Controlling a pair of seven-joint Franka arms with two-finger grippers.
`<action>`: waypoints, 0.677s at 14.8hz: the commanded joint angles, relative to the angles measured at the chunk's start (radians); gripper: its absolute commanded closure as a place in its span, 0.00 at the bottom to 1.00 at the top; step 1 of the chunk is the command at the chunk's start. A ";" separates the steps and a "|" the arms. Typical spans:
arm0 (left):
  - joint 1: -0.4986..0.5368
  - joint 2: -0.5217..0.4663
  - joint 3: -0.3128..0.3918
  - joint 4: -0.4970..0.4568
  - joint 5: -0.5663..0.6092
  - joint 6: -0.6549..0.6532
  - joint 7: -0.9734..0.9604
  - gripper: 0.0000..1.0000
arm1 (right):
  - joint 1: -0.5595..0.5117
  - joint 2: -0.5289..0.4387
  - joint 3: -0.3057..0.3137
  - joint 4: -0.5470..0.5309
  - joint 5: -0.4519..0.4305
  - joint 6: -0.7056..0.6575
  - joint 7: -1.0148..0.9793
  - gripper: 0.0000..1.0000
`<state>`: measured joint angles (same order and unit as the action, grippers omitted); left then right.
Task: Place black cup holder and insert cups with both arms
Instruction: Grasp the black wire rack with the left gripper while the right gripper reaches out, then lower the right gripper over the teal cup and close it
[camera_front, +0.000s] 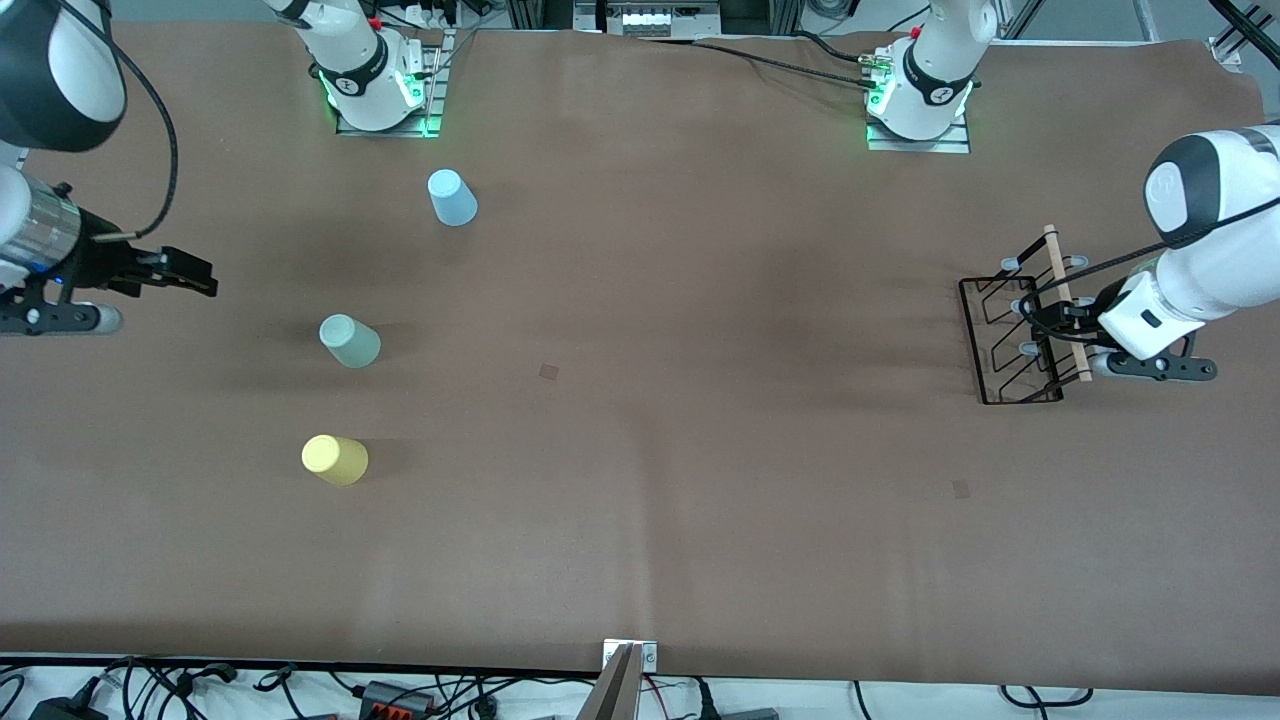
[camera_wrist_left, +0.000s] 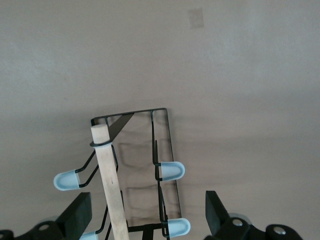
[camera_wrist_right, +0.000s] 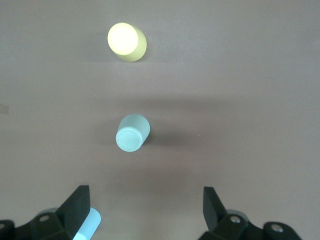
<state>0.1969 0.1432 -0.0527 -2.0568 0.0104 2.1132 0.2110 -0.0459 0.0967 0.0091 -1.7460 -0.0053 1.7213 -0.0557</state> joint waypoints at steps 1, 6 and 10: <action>0.029 -0.043 -0.006 -0.045 -0.003 0.016 0.065 0.00 | 0.027 0.027 0.003 0.002 0.001 -0.006 0.010 0.00; 0.047 -0.045 -0.006 -0.069 -0.003 0.007 0.065 0.02 | 0.032 0.072 0.003 0.032 0.002 0.020 0.010 0.00; 0.068 -0.068 -0.004 -0.112 -0.003 0.004 0.077 0.15 | 0.067 0.091 0.003 0.031 -0.001 -0.003 -0.006 0.00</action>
<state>0.2482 0.1259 -0.0524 -2.1193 0.0105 2.1156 0.2571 -0.0120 0.1723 0.0118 -1.7329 -0.0051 1.7418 -0.0545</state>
